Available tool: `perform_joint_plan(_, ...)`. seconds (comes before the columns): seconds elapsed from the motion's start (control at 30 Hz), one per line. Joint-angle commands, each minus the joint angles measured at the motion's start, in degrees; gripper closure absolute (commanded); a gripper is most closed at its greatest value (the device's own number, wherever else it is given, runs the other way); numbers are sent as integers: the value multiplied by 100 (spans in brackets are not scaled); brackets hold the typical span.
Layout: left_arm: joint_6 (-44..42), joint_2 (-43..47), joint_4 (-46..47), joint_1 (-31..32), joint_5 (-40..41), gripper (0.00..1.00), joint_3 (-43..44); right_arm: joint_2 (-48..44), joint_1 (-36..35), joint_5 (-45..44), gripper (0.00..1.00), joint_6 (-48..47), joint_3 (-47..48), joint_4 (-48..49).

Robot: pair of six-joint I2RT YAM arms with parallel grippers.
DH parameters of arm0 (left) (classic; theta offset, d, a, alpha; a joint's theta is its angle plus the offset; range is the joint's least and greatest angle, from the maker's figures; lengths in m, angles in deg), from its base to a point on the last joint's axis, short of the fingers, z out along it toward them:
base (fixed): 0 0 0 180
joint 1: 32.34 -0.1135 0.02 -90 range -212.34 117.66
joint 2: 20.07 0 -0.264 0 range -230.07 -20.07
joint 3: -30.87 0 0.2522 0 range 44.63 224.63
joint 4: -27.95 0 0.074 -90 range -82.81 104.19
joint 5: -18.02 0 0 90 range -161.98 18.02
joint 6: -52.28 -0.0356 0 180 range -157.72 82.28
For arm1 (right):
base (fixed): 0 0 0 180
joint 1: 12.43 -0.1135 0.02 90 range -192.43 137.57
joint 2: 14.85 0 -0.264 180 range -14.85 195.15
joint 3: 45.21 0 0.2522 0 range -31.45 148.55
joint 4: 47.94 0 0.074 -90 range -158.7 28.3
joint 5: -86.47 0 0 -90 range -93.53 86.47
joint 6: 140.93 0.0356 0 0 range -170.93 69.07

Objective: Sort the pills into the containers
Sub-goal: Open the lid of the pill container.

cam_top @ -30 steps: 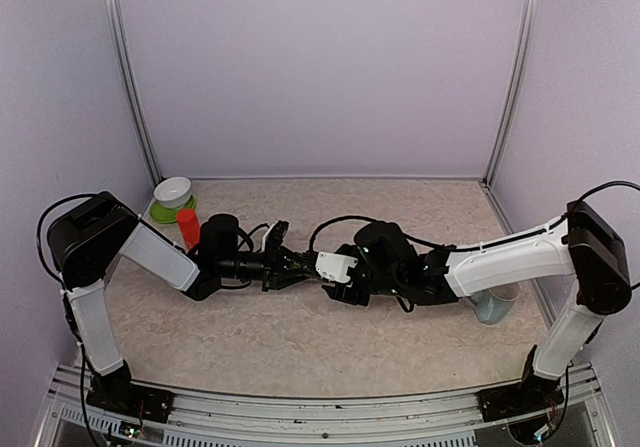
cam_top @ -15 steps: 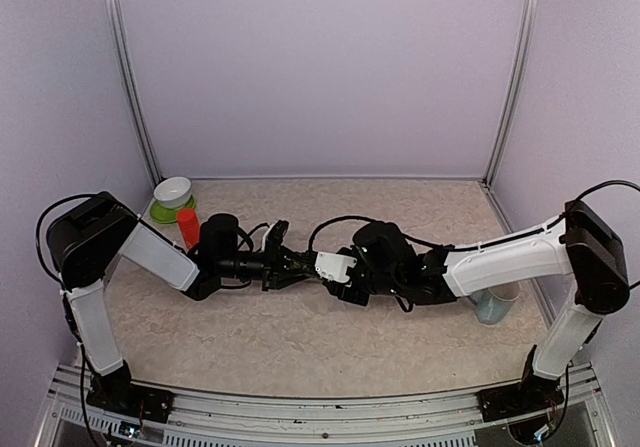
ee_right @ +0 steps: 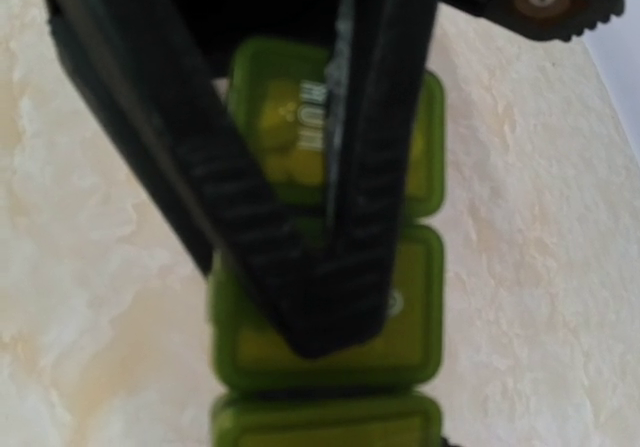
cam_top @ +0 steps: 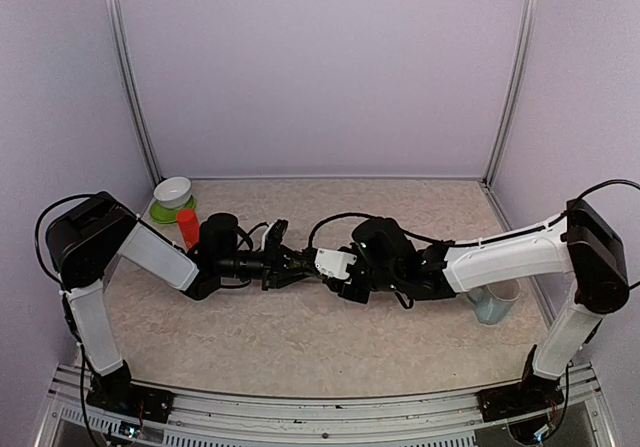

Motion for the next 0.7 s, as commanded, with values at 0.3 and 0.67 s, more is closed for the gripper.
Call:
perform_joint_plan(0.3, -143, 63, 98, 45, -87, 79, -3, -231, 73, 90, 37, 307, 202, 132)
perform_joint_plan(0.67, -147, 4, 126, 38, -83, 79, -42, -596, 110, -76, 31, 281, 31, 295)
